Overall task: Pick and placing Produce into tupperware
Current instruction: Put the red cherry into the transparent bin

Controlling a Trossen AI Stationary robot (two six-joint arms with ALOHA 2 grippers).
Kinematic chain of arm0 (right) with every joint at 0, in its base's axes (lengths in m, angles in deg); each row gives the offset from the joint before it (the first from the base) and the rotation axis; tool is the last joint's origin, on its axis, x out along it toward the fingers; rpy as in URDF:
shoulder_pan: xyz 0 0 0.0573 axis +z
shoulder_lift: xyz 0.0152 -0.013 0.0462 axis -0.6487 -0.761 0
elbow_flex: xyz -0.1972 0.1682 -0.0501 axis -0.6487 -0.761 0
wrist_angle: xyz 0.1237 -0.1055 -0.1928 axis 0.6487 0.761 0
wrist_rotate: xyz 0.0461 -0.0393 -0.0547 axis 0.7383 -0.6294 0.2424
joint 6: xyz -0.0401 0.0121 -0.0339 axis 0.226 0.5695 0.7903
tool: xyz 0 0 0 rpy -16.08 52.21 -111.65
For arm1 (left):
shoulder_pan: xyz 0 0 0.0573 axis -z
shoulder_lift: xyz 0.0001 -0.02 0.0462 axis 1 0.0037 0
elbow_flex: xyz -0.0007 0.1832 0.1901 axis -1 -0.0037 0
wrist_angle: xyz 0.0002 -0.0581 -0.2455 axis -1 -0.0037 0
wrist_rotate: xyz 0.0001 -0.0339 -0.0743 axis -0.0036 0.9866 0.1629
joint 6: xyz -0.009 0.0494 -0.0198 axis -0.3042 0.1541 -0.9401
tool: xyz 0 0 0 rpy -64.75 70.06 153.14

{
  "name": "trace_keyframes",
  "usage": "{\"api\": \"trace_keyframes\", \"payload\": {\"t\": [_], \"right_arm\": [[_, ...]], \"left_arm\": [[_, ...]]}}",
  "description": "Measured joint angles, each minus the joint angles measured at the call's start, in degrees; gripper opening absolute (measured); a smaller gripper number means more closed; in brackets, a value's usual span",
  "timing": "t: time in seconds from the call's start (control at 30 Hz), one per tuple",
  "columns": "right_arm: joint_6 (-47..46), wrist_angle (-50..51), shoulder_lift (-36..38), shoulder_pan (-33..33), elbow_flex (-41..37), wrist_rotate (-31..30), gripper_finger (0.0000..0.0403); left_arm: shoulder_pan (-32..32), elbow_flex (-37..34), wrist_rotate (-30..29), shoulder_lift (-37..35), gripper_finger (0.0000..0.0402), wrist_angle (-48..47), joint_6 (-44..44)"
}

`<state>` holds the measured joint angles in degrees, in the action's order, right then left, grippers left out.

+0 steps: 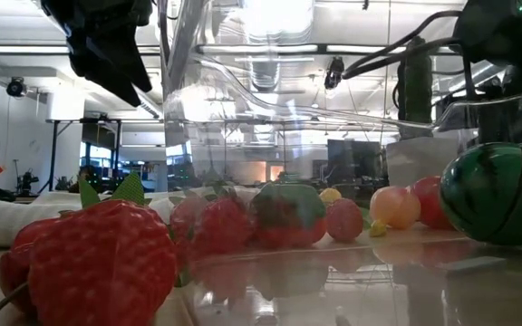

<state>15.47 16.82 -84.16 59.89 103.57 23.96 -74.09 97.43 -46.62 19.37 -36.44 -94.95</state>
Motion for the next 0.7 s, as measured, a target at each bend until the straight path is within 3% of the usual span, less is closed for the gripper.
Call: {"api": "trace_keyframes", "payload": {"t": [0.7], "right_arm": [[-1.88, -5.69, -3.11, -0.34, -1.21, -0.56, 0.0144]], "left_arm": [[0.0, 0.0, 0.0, 0.0, 0.0341, -0.12, 0.02]]}}
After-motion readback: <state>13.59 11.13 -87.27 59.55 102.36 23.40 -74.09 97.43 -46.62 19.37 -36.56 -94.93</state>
